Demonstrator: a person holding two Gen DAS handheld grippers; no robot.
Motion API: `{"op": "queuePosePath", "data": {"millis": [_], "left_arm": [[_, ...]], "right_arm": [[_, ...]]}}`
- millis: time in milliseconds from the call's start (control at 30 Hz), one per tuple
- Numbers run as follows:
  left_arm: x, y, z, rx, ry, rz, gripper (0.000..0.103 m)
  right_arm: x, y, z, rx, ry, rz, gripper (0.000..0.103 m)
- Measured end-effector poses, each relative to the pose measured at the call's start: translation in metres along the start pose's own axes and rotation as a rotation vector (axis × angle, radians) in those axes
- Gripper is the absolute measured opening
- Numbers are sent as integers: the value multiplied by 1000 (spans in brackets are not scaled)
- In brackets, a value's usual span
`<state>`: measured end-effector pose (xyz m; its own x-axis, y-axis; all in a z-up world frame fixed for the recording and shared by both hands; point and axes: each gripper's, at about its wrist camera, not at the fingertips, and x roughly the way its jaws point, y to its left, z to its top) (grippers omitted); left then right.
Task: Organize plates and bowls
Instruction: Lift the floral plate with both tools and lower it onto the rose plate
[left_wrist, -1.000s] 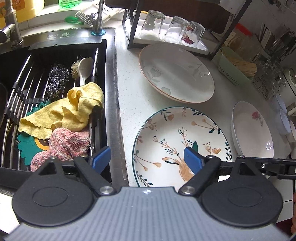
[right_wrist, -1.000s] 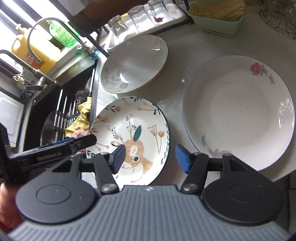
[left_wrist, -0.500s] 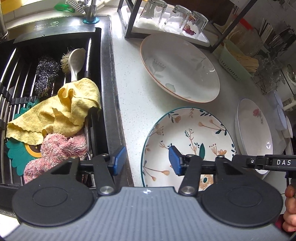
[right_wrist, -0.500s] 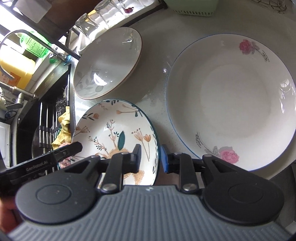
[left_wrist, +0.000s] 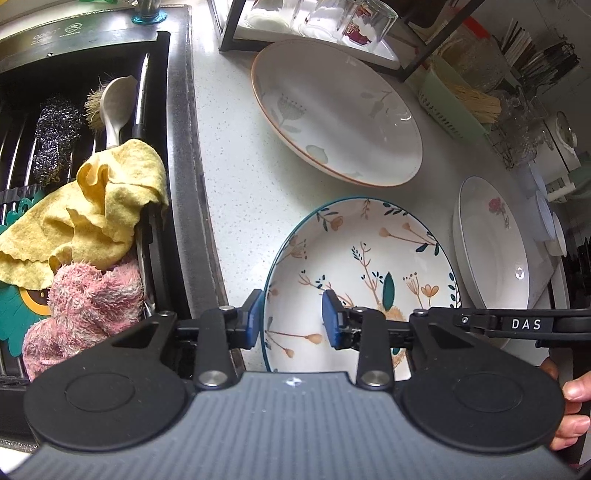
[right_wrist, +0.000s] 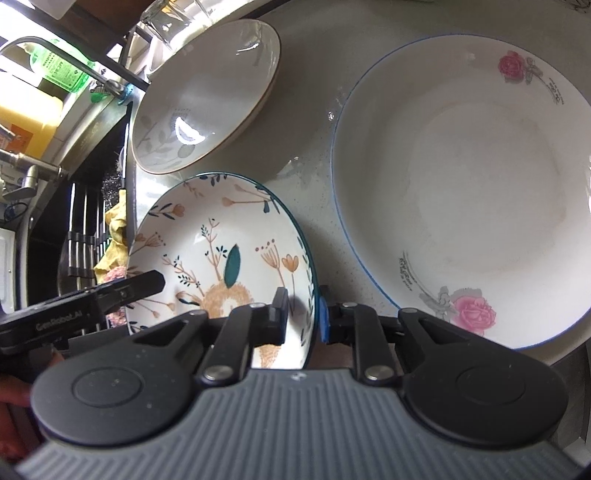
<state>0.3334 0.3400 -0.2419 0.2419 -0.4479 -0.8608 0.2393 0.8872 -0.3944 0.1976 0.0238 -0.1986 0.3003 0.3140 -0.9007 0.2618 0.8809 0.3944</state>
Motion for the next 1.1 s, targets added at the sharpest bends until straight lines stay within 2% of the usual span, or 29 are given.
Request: {"op": "queuePosePath", "data": {"millis": [100, 167, 533, 900, 1100], "left_arm": [[1, 5, 2, -48, 16, -7, 39], [1, 4, 4, -45, 30, -9, 39], [-29, 9, 15, -93, 2, -69, 39], [-49, -23, 29, -56, -19, -101, 39], [-51, -37, 45, -19, -21, -152, 39]], "right_arm": [[0, -2, 0, 15, -1, 17, 20], [-1, -4, 0, 37, 0, 30, 20], [-20, -9, -4, 92, -15, 109, 21], [-58, -21, -4, 89, -70, 126, 21], [-74, -34, -4, 137, -117, 135, 21]]}}
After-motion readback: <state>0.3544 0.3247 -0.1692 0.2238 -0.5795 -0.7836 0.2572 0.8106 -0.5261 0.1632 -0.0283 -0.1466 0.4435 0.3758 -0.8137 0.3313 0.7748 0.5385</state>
